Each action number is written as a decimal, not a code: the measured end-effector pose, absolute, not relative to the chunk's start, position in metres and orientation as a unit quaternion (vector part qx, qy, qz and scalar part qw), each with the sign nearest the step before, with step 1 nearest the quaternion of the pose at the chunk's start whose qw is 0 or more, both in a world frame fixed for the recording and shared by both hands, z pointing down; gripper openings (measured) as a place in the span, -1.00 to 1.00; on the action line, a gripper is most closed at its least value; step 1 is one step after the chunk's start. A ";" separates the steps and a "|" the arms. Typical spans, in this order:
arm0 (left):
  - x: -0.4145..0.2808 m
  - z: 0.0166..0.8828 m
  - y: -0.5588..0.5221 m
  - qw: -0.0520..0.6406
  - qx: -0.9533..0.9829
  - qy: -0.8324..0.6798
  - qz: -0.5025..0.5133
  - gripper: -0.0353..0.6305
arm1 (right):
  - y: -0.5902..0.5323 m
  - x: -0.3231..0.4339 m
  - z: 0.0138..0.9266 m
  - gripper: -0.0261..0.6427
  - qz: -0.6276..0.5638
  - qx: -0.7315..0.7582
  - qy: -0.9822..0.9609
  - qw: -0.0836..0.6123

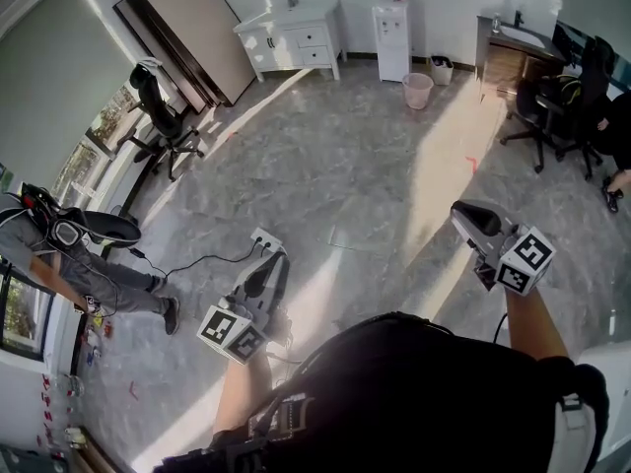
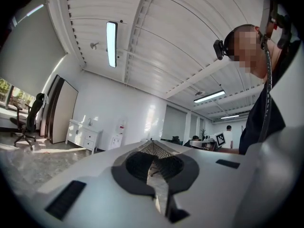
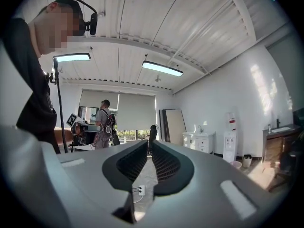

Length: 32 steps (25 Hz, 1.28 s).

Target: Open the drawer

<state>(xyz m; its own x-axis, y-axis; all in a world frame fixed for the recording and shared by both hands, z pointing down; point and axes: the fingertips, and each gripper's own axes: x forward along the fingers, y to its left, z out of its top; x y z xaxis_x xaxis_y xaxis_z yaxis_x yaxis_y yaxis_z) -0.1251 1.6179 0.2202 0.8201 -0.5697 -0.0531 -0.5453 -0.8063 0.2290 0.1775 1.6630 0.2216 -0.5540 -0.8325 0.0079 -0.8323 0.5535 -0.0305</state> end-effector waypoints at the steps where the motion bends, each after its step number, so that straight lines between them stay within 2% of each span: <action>1: -0.125 0.222 1.607 0.103 0.950 -0.290 -0.060 -0.89 | 1.653 0.175 0.222 -0.90 -0.015 -0.474 0.880 0.003; 8: -0.147 0.226 1.510 0.091 0.959 -0.258 -0.070 -0.89 | 1.575 0.149 0.223 -0.90 -0.003 -0.502 0.865 -0.014; 18: -0.228 0.201 1.353 0.078 0.964 -0.247 -0.067 -0.89 | 1.425 0.061 0.199 -0.90 0.005 -0.508 0.862 0.008; 24: -0.272 0.203 1.287 0.076 0.958 -0.269 -0.067 -0.89 | 1.351 0.026 0.204 -0.90 0.006 -0.496 0.868 -0.003; 32: -0.262 0.219 1.231 0.085 0.947 -0.304 -0.063 -0.89 | 1.271 0.049 0.216 -0.90 -0.009 -0.472 0.882 0.001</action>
